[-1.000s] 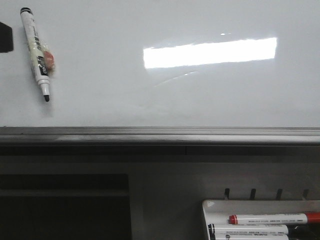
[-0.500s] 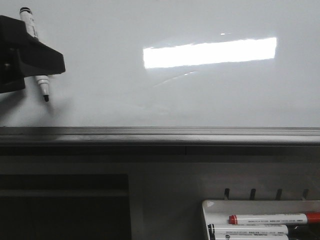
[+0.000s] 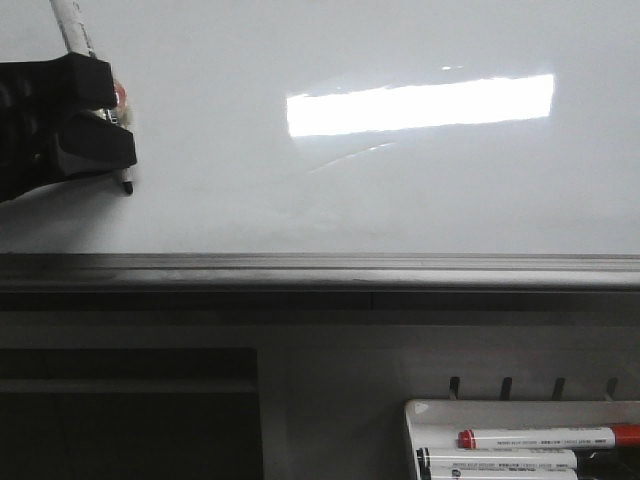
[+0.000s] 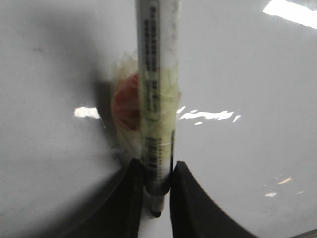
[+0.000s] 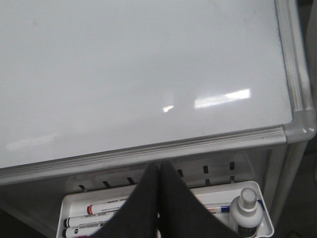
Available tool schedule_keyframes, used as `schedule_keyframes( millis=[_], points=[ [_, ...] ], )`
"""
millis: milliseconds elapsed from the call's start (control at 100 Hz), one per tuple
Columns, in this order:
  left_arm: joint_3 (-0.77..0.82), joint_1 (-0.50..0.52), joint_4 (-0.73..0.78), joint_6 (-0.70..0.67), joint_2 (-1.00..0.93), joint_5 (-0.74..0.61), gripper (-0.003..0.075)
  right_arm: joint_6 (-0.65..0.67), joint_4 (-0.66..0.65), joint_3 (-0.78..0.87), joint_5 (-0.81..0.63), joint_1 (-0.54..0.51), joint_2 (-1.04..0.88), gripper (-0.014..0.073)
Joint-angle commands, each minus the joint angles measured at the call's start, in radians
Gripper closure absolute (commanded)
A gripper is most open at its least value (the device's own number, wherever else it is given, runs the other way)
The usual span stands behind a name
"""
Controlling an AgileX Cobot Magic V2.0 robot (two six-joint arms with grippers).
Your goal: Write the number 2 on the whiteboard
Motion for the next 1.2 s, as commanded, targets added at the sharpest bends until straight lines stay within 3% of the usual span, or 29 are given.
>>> schedule_keyframes(
  millis=[0, 160, 330, 430, 500, 570, 680, 760, 980, 1190],
  points=[
    [-0.027, -0.005, 0.023, -0.007, -0.015, -0.061, 0.0741, -0.003, 0.05, -0.038, -0.042, 0.001, 0.021, 0.0664],
    [-0.027, -0.005, 0.103, -0.007, -0.03, -0.061, 0.0741, -0.084, 0.191, -0.038, -0.026, 0.028, 0.021, 0.0664],
    [-0.023, -0.005, 0.274, -0.007, -0.089, -0.041, 0.0741, -0.547, 0.55, -0.038, -0.01, 0.119, 0.043, 0.0664],
    [-0.023, -0.005, 0.434, -0.007, -0.127, -0.034, 0.0741, -0.696, 0.685, -0.042, -0.001, 0.189, 0.093, 0.0664],
    [-0.023, -0.005, 0.543, -0.007, -0.153, -0.026, 0.0741, -0.731, 0.705, -0.056, -0.001, 0.226, 0.144, 0.0654],
    [-0.023, -0.005, 0.639, -0.007, -0.179, 0.009, 0.0741, -0.812, 0.73, -0.084, 0.029, 0.265, 0.204, 0.058],
    [-0.023, -0.005, 0.756, -0.007, -0.219, 0.111, 0.0741, -1.046, 0.842, -0.135, 0.073, 0.354, 0.302, 0.0328],
    [-0.021, -0.005, 0.866, -0.007, -0.255, 0.161, 0.0741, -1.075, 0.857, -0.182, 0.044, 0.444, 0.391, 0.0188],
    [-0.021, -0.063, 1.181, -0.007, -0.33, 0.2, 0.0741, -1.27, 0.85, -0.31, -0.007, 0.65, 0.604, 0.0218],
    [-0.021, -0.129, 1.192, -0.007, -0.337, 0.308, 0.0741, -1.274, 0.85, -0.412, -0.153, 0.771, 0.781, 0.0225]
  ],
)
